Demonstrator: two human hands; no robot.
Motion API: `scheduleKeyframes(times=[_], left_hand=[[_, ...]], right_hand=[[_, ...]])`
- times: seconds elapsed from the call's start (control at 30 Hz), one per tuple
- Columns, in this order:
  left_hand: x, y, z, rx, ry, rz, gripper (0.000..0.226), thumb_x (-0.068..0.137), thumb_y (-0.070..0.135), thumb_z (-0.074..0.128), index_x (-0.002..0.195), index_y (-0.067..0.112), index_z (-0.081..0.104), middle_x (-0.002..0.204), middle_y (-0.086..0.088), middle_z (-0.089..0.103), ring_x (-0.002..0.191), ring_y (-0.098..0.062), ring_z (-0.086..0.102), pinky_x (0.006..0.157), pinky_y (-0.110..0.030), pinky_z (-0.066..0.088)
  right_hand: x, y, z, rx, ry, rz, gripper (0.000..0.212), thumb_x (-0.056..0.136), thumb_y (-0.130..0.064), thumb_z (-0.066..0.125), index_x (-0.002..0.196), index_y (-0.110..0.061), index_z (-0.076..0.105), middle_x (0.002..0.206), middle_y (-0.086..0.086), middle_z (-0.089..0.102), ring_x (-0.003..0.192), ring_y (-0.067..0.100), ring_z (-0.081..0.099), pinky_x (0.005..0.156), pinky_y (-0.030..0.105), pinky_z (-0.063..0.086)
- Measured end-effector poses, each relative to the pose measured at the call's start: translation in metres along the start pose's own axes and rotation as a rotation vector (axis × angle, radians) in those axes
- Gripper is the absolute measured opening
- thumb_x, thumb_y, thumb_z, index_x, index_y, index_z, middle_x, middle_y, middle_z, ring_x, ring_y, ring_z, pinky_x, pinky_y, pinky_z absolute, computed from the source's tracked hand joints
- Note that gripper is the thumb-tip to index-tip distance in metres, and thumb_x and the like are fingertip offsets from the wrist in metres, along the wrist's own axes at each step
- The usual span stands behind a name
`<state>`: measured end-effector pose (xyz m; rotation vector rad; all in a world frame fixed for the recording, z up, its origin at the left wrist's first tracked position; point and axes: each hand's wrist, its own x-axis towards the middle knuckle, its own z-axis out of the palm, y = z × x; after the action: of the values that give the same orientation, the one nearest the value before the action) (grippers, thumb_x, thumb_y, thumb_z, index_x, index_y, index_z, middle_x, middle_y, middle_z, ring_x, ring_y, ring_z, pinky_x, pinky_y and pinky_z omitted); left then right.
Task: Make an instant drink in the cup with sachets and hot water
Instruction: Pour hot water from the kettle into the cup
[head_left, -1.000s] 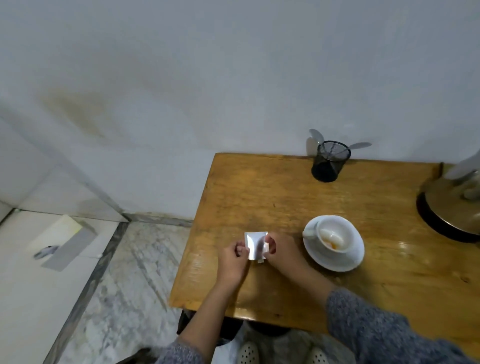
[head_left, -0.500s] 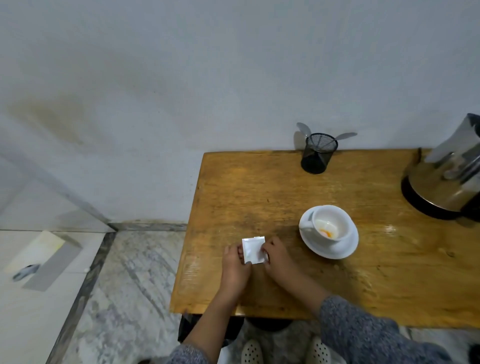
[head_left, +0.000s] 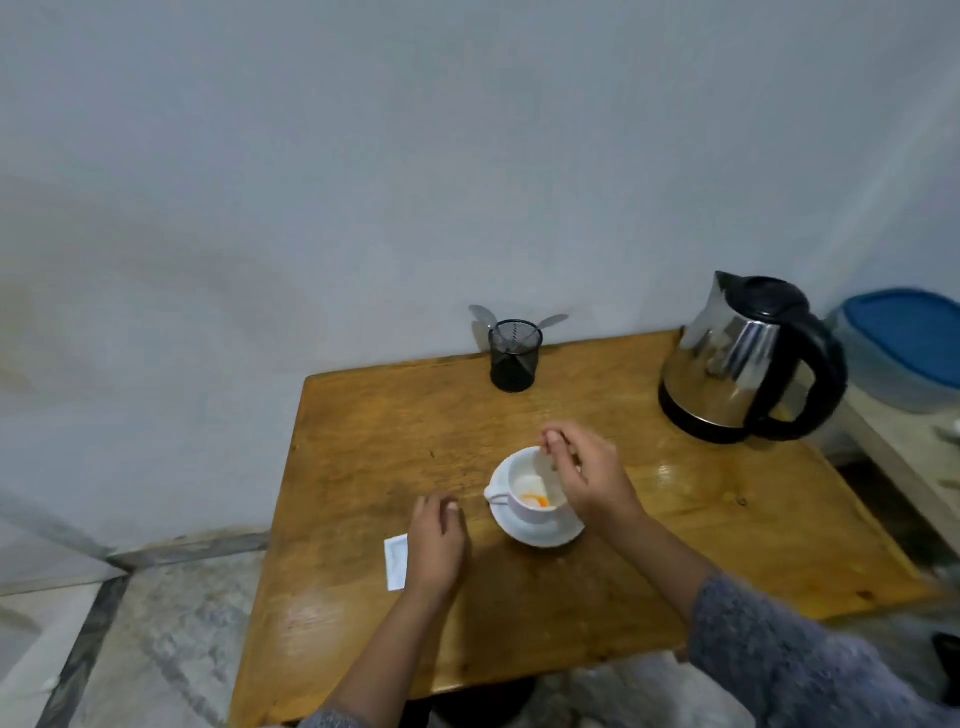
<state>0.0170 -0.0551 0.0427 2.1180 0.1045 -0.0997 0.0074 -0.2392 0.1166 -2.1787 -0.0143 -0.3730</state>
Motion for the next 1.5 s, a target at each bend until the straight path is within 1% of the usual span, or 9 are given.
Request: scheduleKeyframes(times=[0.1,0.23,0.33,0.47,0.57,0.73,0.97,1.1,1.5], left_hand=[[0.0,0.022,0.026,-0.118,-0.027,-0.005,0.023,0.096,0.014,0.04,0.11,0.008,0.058,0.109,-0.008,0.055,0.101,-0.02,0.05,0.084,-0.023,0.032],[0.003,0.038,0.054,-0.25,-0.001,-0.085,0.019,0.097,0.019,0.038,0.1,0.014,0.056,0.1,-0.002,0.054,0.097,-0.019,0.051,0.081,-0.03,0.035],[0.01,0.03,0.072,-0.272,0.063,-0.125,0.02,0.096,0.018,0.039,0.096,0.011,0.058,0.094,-0.005,0.057,0.095,-0.027,0.055,0.079,-0.033,0.039],[0.018,0.019,0.089,-0.256,0.17,-0.174,0.024,0.095,0.017,0.039,0.09,0.005,0.059,0.098,-0.02,0.06,0.095,-0.035,0.055,0.079,-0.037,0.04],[0.019,0.016,0.092,-0.245,0.204,-0.172,0.025,0.094,0.021,0.038,0.088,0.005,0.056,0.097,-0.02,0.058,0.091,-0.03,0.053,0.078,-0.037,0.039],[0.013,0.021,0.092,-0.251,0.203,-0.151,0.024,0.097,0.017,0.035,0.088,0.009,0.057,0.092,-0.014,0.059,0.084,-0.023,0.051,0.075,-0.037,0.038],[0.012,0.032,0.078,-0.281,0.039,-0.149,0.021,0.097,0.016,0.036,0.1,0.009,0.057,0.099,-0.011,0.059,0.095,-0.024,0.053,0.076,-0.034,0.041],[0.005,0.044,0.068,-0.338,-0.054,-0.137,0.018,0.097,0.011,0.035,0.104,0.005,0.052,0.092,-0.003,0.057,0.085,-0.014,0.054,0.064,-0.016,0.048],[0.008,0.02,0.067,-0.202,-0.068,-0.023,0.022,0.098,0.018,0.036,0.106,0.009,0.054,0.106,-0.011,0.057,0.094,-0.017,0.054,0.074,-0.021,0.043]], right_hand=[[0.023,0.017,-0.077,0.024,0.301,0.021,0.023,0.098,-0.018,0.041,0.105,-0.011,0.062,0.09,-0.001,0.065,0.082,0.009,0.062,0.072,0.021,0.05],[0.038,0.048,-0.168,-0.032,0.705,0.14,0.023,0.099,-0.014,0.038,0.104,-0.007,0.059,0.097,0.001,0.06,0.083,0.002,0.053,0.072,0.002,0.039],[0.045,0.082,-0.212,-0.004,0.881,0.323,0.026,0.098,-0.019,0.037,0.111,-0.007,0.057,0.108,0.005,0.059,0.1,0.015,0.052,0.082,0.019,0.036],[0.059,0.13,-0.229,0.162,0.7,0.62,0.038,0.099,-0.03,0.034,0.121,-0.007,0.054,0.123,0.014,0.058,0.111,0.026,0.053,0.087,0.03,0.036],[0.063,0.149,-0.217,0.342,0.615,0.705,0.05,0.098,-0.044,0.031,0.112,-0.008,0.062,0.098,0.012,0.068,0.087,0.02,0.063,0.073,0.025,0.043],[0.067,0.161,-0.209,0.511,0.727,0.729,0.038,0.095,-0.041,0.037,0.078,-0.015,0.06,0.058,0.0,0.055,0.043,0.01,0.049,0.044,0.02,0.042],[0.076,0.144,-0.202,0.589,0.933,0.789,0.035,0.092,-0.037,0.04,0.064,-0.021,0.052,0.055,-0.003,0.051,0.043,0.009,0.045,0.047,0.023,0.036],[0.081,0.118,-0.208,0.705,1.018,0.748,0.033,0.092,-0.035,0.04,0.065,-0.021,0.051,0.053,-0.005,0.05,0.04,0.006,0.044,0.041,0.018,0.035],[0.101,0.042,-0.225,0.262,0.725,0.486,0.038,0.087,-0.033,0.042,0.054,-0.017,0.053,0.05,0.004,0.054,0.044,0.02,0.049,0.048,0.031,0.04]])
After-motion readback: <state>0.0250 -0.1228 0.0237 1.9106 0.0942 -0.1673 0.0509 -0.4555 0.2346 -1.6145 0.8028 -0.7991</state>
